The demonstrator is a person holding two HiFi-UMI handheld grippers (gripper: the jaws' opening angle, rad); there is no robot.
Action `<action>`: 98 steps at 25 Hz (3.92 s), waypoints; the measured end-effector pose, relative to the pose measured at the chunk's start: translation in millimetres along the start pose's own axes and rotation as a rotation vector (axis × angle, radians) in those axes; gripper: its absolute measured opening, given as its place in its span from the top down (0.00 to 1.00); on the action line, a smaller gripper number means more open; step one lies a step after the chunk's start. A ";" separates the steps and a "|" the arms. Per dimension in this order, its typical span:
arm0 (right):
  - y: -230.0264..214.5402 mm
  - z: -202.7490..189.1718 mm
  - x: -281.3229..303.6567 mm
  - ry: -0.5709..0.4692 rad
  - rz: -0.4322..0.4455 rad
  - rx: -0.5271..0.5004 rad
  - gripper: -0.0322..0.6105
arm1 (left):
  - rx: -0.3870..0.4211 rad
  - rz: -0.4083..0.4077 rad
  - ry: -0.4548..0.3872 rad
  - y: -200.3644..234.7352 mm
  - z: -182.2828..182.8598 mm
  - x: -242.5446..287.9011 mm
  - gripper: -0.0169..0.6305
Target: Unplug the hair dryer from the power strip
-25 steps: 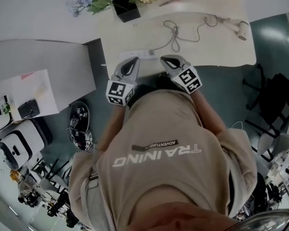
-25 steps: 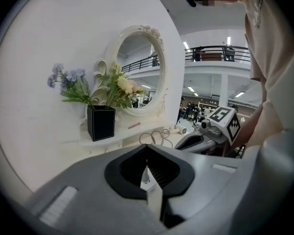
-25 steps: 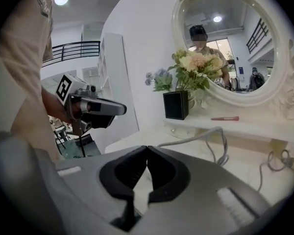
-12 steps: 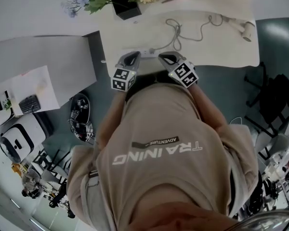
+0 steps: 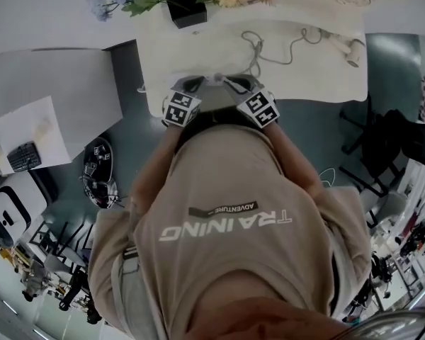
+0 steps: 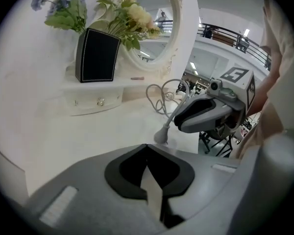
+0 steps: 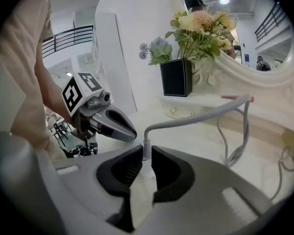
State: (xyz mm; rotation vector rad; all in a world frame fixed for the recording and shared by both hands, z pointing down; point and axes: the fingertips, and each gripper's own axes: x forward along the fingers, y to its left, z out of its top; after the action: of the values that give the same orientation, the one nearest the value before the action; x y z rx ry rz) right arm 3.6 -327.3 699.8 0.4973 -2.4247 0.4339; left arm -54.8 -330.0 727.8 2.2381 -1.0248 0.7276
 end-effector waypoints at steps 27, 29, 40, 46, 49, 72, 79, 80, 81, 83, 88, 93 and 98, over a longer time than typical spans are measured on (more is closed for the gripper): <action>8.3 10.5 40.3 0.094 -0.069 -0.064 0.84 | 0.048 0.025 0.021 4.4 -5.8 0.1 0.97; 10.9 10.8 38.8 0.099 -0.068 -0.092 0.84 | 0.048 0.025 0.019 3.8 -5.9 -0.6 0.97; 18.8 48.2 20.0 -0.022 -0.016 -0.117 0.85 | 0.038 0.007 0.022 4.0 -2.6 -2.9 0.97; 28.3 74.3 -20.4 -0.106 0.005 -0.112 0.84 | -0.017 -0.066 -0.032 -5.4 0.1 -5.6 0.97; 28.9 84.6 -39.9 -0.151 0.009 -0.103 0.84 | -0.014 -0.060 -0.050 -7.4 7.9 -17.8 0.97; 5.0 246.5 -120.9 -0.530 0.020 -0.146 0.84 | -0.087 0.124 -0.651 15.3 210.0 -209.2 0.97; -8.3 266.1 -136.7 -0.577 -0.053 -0.233 0.84 | 0.125 0.241 -0.699 22.8 248.0 -242.1 0.97; -10.3 266.8 -139.4 -0.586 -0.051 -0.217 0.84 | 0.135 0.250 -0.710 23.8 251.0 -244.7 0.97; -12.7 267.1 -141.8 -0.595 -0.052 -0.198 0.84 | 0.148 0.259 -0.717 24.2 252.9 -247.0 0.97; -16.0 266.2 -144.9 -0.609 -0.063 -0.171 0.84 | 0.183 0.279 -0.713 24.6 253.3 -251.0 0.97; -14.2 260.7 -148.1 -0.581 -0.058 -0.183 0.84 | 0.190 0.301 -0.716 24.1 246.9 -256.1 0.97; -6.7 257.0 -143.7 -0.566 -0.024 -0.188 0.84 | 0.159 0.288 -0.704 18.9 231.9 -249.4 0.97; -4.5 252.0 -141.6 -0.557 -0.004 -0.187 0.84 | 0.143 0.293 -0.693 17.3 225.9 -245.5 0.97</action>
State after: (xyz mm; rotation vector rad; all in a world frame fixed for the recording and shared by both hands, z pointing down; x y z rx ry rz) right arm -17.3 -402.0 421.3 0.6011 -2.9574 0.0613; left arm -152.2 -374.2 411.2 2.5569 -1.6938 0.1125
